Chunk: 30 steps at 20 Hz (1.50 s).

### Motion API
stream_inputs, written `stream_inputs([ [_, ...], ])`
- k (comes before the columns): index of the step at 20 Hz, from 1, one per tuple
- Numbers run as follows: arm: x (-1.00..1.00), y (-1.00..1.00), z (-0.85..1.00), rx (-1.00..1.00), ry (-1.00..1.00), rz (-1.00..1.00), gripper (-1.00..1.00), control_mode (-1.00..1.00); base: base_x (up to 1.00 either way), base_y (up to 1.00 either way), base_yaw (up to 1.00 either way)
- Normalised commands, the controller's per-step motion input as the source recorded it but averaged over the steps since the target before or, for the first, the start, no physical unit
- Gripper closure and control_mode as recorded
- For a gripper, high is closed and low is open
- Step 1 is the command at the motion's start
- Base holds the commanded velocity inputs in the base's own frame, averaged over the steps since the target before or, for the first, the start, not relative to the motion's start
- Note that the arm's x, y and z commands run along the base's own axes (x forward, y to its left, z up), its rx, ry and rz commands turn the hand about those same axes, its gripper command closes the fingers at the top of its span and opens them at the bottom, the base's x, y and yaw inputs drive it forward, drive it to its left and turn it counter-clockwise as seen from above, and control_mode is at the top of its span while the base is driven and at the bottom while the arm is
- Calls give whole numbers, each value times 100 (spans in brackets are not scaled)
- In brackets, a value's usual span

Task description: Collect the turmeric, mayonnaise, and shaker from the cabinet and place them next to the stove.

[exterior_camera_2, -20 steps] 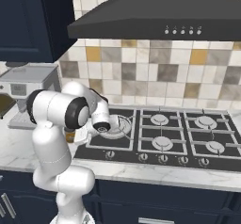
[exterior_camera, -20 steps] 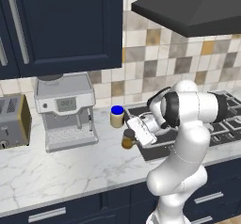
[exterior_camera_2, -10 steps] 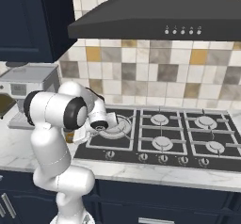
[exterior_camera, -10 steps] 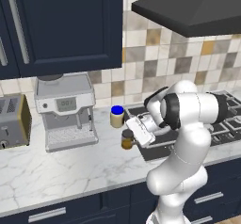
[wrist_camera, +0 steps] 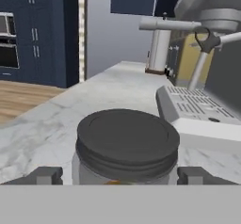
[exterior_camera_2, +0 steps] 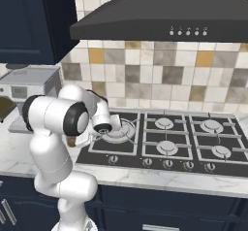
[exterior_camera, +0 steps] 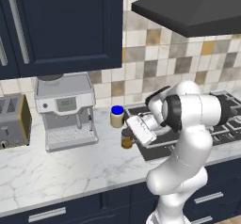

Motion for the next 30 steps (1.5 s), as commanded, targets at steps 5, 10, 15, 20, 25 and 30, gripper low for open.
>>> stream_inputs([
  [5,-16,-13,30,0,-1,0,-100,-100,0,0,0],
  [10,-28,-25,55,0,-4,0,-100,-100,0,0,0],
  [15,-37,-9,73,0,-5,0,-100,-100,0,0,0],
  [20,-76,0,76,0,-5,-2,-100,-100,0,0,0],
  [25,-100,3,70,0,0,-9,-100,-100,0,0,0],
  [30,-100,13,63,0,3,-11,-100,-100,0,0,0],
])
